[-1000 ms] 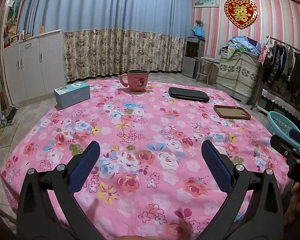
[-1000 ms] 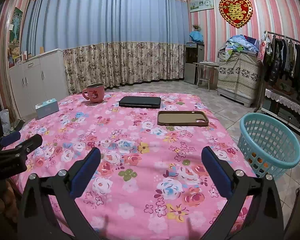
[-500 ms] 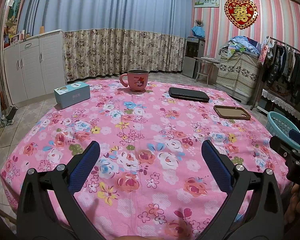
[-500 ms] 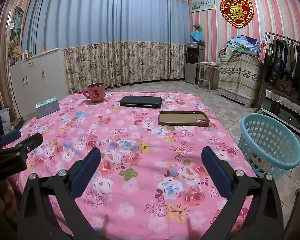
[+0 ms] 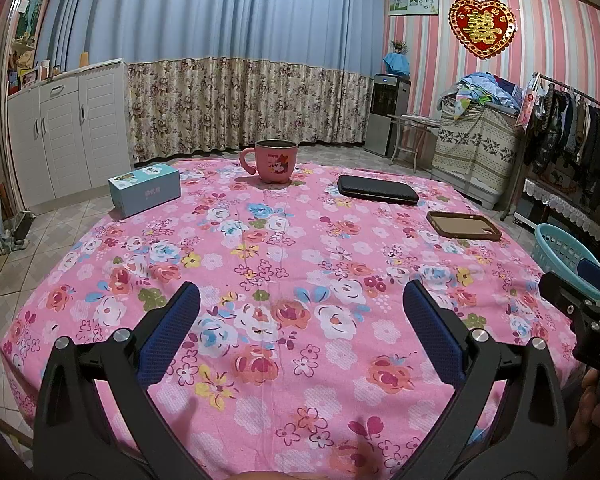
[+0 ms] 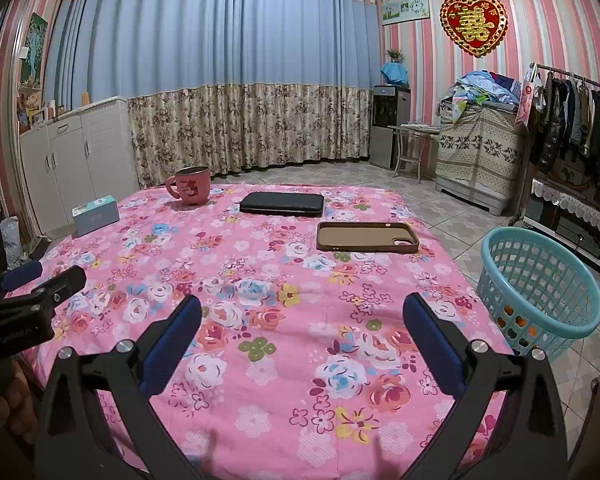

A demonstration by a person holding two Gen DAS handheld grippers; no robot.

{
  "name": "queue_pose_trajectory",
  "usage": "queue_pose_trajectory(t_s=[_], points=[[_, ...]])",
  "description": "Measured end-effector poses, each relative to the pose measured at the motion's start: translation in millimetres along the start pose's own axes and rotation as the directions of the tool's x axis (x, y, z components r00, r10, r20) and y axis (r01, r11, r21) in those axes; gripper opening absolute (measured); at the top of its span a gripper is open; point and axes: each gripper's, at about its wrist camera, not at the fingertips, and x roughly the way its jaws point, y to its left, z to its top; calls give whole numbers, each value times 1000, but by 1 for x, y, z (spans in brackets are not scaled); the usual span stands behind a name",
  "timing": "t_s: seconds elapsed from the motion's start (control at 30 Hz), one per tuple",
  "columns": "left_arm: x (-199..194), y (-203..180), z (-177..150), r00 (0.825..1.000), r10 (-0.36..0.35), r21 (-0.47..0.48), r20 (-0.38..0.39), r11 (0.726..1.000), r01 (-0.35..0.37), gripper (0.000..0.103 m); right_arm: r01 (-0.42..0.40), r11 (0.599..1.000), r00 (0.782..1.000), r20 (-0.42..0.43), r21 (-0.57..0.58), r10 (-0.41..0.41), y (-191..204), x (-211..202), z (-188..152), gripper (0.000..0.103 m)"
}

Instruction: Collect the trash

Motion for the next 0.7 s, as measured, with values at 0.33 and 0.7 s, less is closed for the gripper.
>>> queue_pose_trajectory(t_s=[0.33, 0.7], points=[[1, 0, 0, 1000, -1, 0, -1, 1000, 1, 98, 0, 1000, 1000, 1, 1, 0, -1, 0, 0, 98], [1, 0, 0, 1000, 0, -2, -1, 1000, 0, 98, -3, 1000, 1000, -4, -5, 3, 0, 0, 0, 98]])
